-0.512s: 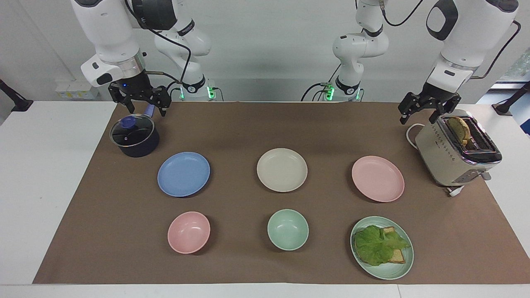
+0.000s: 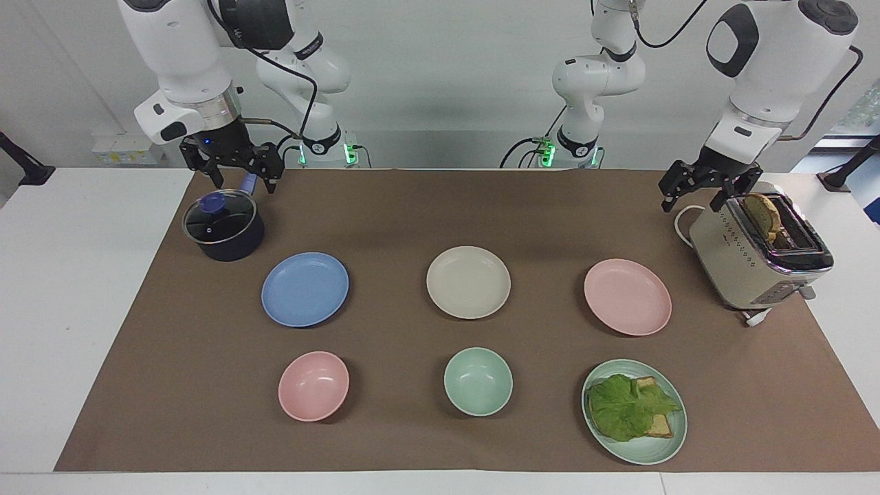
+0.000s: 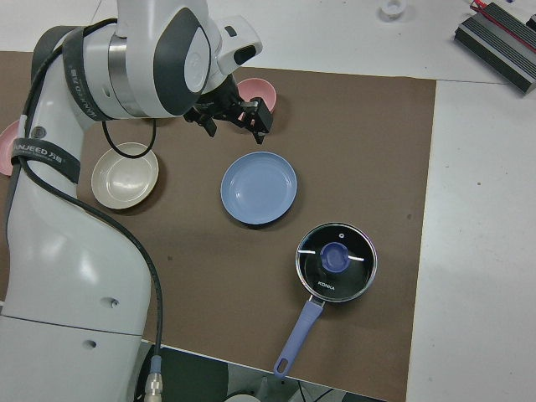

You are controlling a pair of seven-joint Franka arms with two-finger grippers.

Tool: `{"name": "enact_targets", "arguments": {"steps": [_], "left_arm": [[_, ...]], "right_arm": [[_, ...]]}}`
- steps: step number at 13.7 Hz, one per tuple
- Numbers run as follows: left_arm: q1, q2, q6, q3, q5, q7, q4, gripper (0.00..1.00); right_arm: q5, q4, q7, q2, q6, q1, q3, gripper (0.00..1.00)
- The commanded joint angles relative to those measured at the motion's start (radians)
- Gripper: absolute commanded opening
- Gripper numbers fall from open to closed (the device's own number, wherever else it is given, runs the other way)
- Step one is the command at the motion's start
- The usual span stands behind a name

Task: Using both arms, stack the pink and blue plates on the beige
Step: 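Move the left gripper toward the rim of the pink plate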

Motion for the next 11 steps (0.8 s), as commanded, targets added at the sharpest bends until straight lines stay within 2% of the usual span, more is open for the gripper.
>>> {"name": "enact_targets", "arguments": {"steps": [1,3,5,8,11], "left_arm": [[0.019,-0.008,0.055,0.003,-0.012,0.012,-0.109,1.0],[0.05,0.0,0.165,0.002,-0.012,0.012,-0.216,1.0],[0.053,0.037,0.255,0.002,-0.012,0.014,-0.283,1.0],[0.076,0.175,0.355,0.003,-0.012,0.017,-0.312,1.0],[0.104,0.209,0.46,0.003,-0.012,0.003,-0.372,1.0]], "right_arm": [[0.023,0.013,-0.024,0.007,-0.013,-0.012,0.003,1.0],[0.023,0.013,-0.024,0.007,-0.013,-0.012,0.003,1.0],[0.023,0.013,-0.024,0.007,-0.013,-0.012,0.003,1.0],[0.023,0.013,-0.024,0.007,-0.013,-0.012,0.003,1.0],[0.023,0.013,-0.024,0.007,-0.013,-0.012,0.003,1.0]]}}
